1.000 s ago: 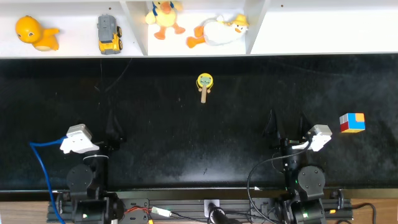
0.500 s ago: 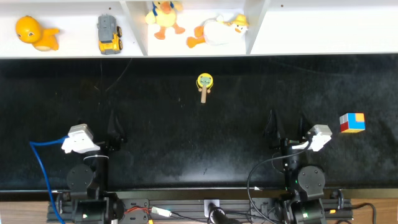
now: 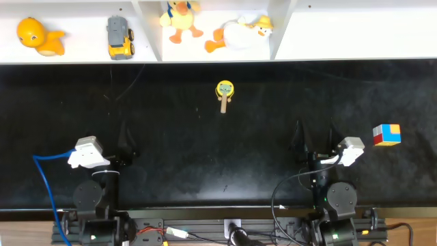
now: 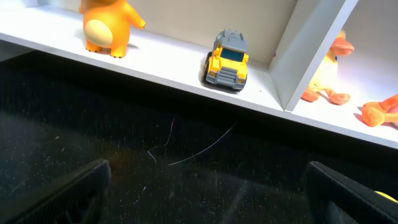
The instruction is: Store Toys
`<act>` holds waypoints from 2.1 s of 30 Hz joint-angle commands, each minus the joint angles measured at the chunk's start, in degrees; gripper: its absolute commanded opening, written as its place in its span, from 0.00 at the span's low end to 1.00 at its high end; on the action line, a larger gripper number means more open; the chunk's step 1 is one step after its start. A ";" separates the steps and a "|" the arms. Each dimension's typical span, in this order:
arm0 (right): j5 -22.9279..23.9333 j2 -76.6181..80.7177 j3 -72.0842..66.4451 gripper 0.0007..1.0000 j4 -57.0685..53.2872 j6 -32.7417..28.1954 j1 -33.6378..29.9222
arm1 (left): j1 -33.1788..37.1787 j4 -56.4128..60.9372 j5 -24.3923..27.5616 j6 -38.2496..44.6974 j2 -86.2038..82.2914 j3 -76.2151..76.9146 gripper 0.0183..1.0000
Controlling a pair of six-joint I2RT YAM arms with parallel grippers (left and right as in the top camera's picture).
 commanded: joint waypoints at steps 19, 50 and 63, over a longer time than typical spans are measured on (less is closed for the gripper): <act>0.83 -0.44 -0.76 0.99 0.63 0.02 0.52 | -0.37 -0.13 0.59 1.29 -0.74 -0.11 1.00; -23.43 11.23 24.33 1.00 -11.87 -5.14 0.52 | -0.39 -0.13 0.57 1.29 -0.74 -0.11 1.00; -24.90 56.61 73.68 1.00 -46.93 -16.74 6.01 | -0.37 -0.13 0.59 1.29 -0.74 -0.11 1.00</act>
